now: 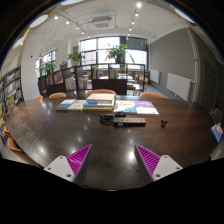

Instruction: Unplug charger

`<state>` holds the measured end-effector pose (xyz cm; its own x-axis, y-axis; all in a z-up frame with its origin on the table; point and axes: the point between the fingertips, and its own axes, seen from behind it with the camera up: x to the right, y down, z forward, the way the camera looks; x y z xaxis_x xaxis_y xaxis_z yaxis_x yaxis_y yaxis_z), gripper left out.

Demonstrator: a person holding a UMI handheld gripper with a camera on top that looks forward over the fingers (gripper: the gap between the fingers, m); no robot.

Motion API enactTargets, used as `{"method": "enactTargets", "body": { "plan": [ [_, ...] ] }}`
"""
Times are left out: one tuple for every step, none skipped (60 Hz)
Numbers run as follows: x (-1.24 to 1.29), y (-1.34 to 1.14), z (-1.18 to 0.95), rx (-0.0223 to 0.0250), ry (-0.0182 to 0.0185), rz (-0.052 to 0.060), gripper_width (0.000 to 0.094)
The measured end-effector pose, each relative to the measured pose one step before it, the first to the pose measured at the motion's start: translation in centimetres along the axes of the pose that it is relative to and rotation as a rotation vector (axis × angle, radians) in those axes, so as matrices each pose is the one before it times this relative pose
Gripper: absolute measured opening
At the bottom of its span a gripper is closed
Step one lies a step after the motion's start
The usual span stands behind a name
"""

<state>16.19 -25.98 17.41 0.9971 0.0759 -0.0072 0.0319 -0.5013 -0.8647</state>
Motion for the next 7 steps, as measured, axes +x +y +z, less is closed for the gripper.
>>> {"method": "enactTargets", "body": {
  "plan": [
    [-0.065, 0.063, -0.035, 0.00007, 0.00003, -0.0001, 0.0842],
    [-0.069, 0.054, -0.071, 0.00118, -0.00052, 0.0008, 0.0846],
    [-0.061, 0.041, -0.038, 0.00103, -0.00083, 0.0005, 0.0840],
    [-0.089, 0.016, -0.054, 0.00052, -0.00105, 0.0011, 0.0843],
    [-0.071, 0.006, -0.078, 0.00016, -0.00114, 0.0018, 0.0845],
    [-0.048, -0.016, -0.056, 0.00022, -0.00072, 0.0012, 0.0846],
    [-0.053, 0.008, -0.117, 0.00105, -0.00099, 0.0007, 0.0847]
  ]
}}
